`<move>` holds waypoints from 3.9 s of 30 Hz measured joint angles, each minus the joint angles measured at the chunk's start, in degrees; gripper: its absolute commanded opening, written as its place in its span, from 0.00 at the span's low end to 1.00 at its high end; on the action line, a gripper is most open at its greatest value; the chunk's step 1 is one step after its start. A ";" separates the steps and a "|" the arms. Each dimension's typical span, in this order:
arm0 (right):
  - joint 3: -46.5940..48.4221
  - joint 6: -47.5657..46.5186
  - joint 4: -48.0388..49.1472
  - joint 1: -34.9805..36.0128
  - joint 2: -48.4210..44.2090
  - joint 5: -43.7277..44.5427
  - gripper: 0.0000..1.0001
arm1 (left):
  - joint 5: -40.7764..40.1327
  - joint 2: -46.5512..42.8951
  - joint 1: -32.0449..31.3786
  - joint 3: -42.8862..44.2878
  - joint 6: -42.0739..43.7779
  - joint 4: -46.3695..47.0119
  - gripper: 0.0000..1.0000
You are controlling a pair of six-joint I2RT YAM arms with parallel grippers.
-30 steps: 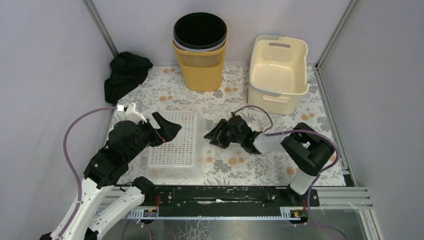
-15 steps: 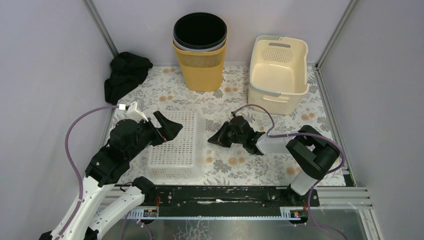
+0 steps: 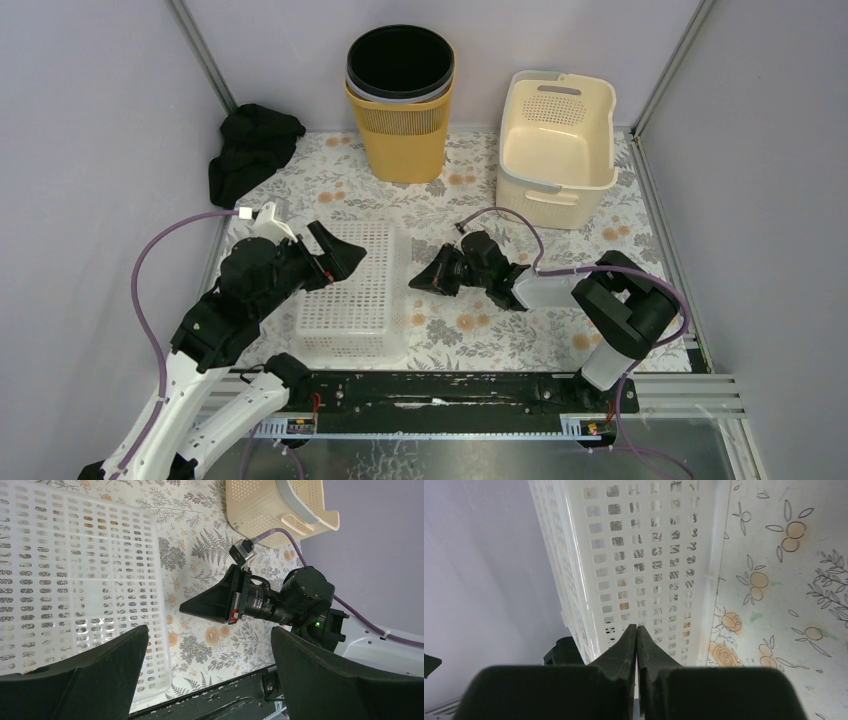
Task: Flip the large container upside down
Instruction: Move the container to the center of the board.
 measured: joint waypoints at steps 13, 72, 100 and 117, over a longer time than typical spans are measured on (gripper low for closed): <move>5.44 2.25 6.38 2.99 11.04 -5.64 0.17 | 0.02 -0.13 0.00 -0.85 -0.02 0.57 1.00; 4.96 -6.97 -4.22 -2.54 5.62 -13.11 0.56 | -13.40 11.50 0.00 -0.76 -24.61 -31.45 1.00; 0.28 -6.19 -0.11 -4.39 5.60 -16.94 0.56 | -24.90 20.76 2.08 -10.36 -31.23 -27.61 1.00; -1.29 -6.01 0.09 -4.96 2.62 -16.98 0.56 | -24.94 26.53 13.18 -10.36 -23.50 -18.32 1.00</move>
